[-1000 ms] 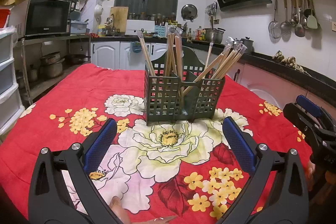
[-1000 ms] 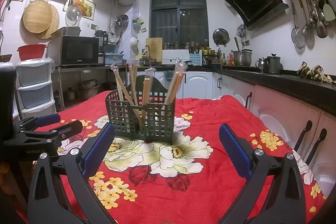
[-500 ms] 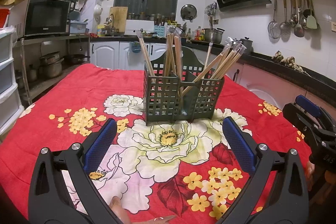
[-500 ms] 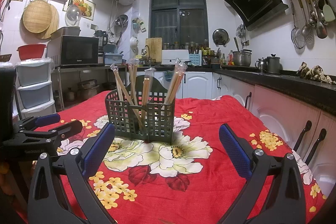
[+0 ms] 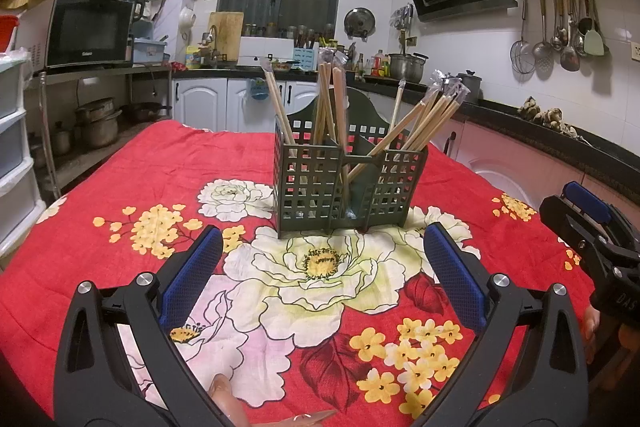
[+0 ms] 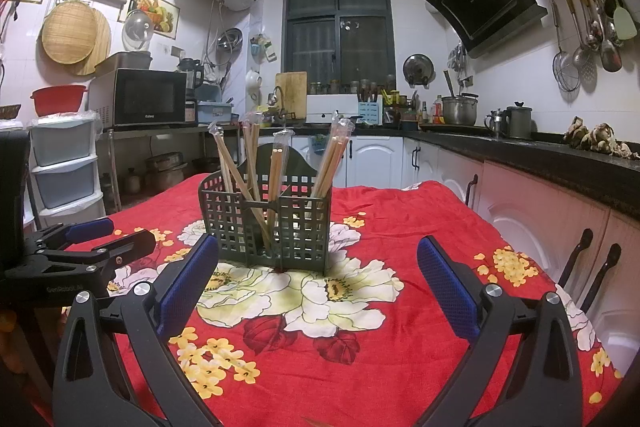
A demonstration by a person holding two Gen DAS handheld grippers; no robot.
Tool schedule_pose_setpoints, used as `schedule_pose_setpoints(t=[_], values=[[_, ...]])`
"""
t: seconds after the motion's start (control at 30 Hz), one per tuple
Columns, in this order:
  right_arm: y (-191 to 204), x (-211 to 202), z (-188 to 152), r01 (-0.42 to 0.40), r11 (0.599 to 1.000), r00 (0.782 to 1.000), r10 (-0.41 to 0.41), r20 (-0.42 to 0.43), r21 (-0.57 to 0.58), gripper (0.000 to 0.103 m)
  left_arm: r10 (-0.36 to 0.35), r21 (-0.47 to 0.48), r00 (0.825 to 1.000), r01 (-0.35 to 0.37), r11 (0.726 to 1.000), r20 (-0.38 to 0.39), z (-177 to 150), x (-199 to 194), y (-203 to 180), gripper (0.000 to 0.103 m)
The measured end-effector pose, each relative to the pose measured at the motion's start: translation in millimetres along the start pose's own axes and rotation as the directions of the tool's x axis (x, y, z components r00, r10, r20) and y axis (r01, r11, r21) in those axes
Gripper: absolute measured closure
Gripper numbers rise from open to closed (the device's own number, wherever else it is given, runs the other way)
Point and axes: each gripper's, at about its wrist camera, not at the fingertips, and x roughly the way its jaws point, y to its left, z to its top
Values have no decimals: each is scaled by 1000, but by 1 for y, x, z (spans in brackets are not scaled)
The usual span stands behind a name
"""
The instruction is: Organize utensils
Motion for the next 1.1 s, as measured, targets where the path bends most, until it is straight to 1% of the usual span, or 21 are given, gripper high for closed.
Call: schedule_pose_setpoints(t=[0.2, 0.43, 0.6, 0.8, 0.9, 1.0, 1.03, 1.1], values=[[0, 0, 0, 1, 1000, 1000, -1, 0, 0, 6, -4, -4, 1000, 4, 1000, -5, 0, -2, 0, 10], [-2, -1, -2, 6, 1000, 1000, -6, -3, 5, 6, -22, -16, 999, 21, 1000, -39, -3, 4, 2, 10], [-4, -2, -3, 14, 1000, 1000, -14, -12, 17, 6, 23, 4, 997, -23, 1000, -73, -4, 9, -3, 10], [-5, -1, -2, 27, 999, 999, -26, -23, 30, 6, 7, 19, 996, -6, 1000, -91, -3, 8, -5, 10], [-9, -2, 3, 37, 998, 999, -36, -33, 48, 6, -10, -27, 990, 6, 1000, -141, 4, 10, 2, 10], [-22, 1, 11, 72, 995, 996, -67, -65, 73, 6, -27, -65, 980, 15, 998, -196, 14, 18, 17, 10], [-27, 4, 14, 87, 993, 993, -80, -87, 76, 6, -17, -84, 974, -3, 996, -227, 20, 23, 29, 10], [-46, 15, 20, 140, 987, 979, -126, -161, 82, 6, 23, -86, 962, -48, 995, -272, 30, 36, 51, 10]])
